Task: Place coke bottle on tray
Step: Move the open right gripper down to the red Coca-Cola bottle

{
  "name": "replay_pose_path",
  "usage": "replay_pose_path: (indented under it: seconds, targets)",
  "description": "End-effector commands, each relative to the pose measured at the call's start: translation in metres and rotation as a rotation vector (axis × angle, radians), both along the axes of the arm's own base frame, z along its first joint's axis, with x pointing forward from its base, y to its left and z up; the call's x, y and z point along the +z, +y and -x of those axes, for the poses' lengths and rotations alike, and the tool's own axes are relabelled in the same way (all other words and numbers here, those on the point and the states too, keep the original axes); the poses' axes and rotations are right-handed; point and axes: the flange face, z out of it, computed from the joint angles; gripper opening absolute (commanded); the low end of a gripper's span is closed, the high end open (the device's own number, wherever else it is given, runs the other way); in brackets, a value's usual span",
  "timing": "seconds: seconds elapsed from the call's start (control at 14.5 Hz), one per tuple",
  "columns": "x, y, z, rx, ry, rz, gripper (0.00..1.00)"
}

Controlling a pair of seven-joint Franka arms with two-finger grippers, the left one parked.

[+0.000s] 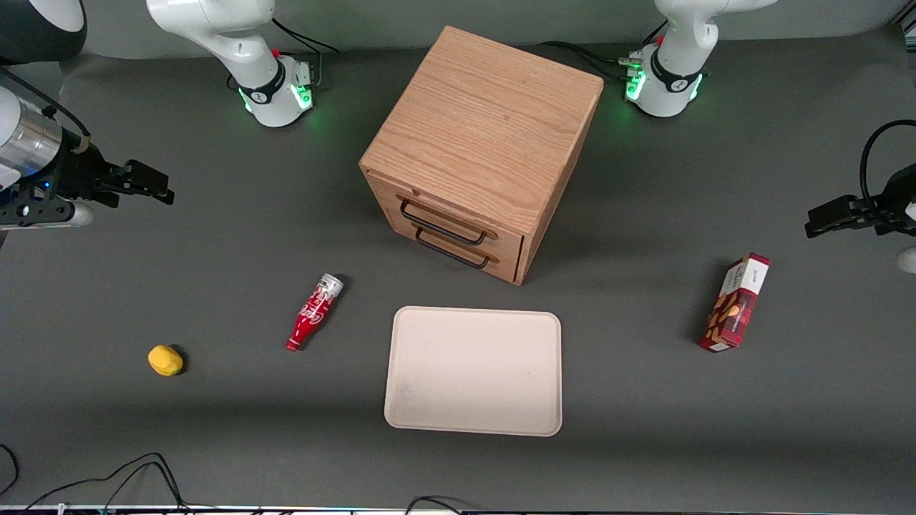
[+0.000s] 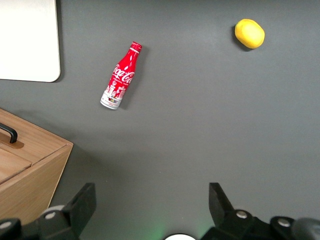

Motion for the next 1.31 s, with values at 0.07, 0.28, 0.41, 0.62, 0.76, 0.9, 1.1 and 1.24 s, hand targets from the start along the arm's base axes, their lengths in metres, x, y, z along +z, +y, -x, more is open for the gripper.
replay_pose_path:
  seconds: [0.07, 0.28, 0.41, 0.62, 0.76, 0.9, 1.1, 1.24]
  targets:
    - [0.006, 0.004, -0.001, -0.026, -0.005, -0.005, 1.00]
    - [-0.010, 0.012, -0.013, -0.063, 0.023, 0.001, 1.00]
    - [-0.051, 0.044, -0.036, -0.129, 0.073, 0.012, 1.00]
    - [-0.129, 0.096, -0.071, -0.259, 0.076, 0.010, 1.00]
    - [-0.175, 0.110, -0.090, -0.375, 0.072, -0.009, 1.00]
    - [-0.223, 0.122, -0.105, -0.473, 0.053, -0.019, 1.00]
    - [-0.282, 0.128, -0.111, -0.551, 0.040, -0.022, 1.00]
    - [-0.313, 0.127, -0.102, -0.574, 0.005, -0.018, 1.00]
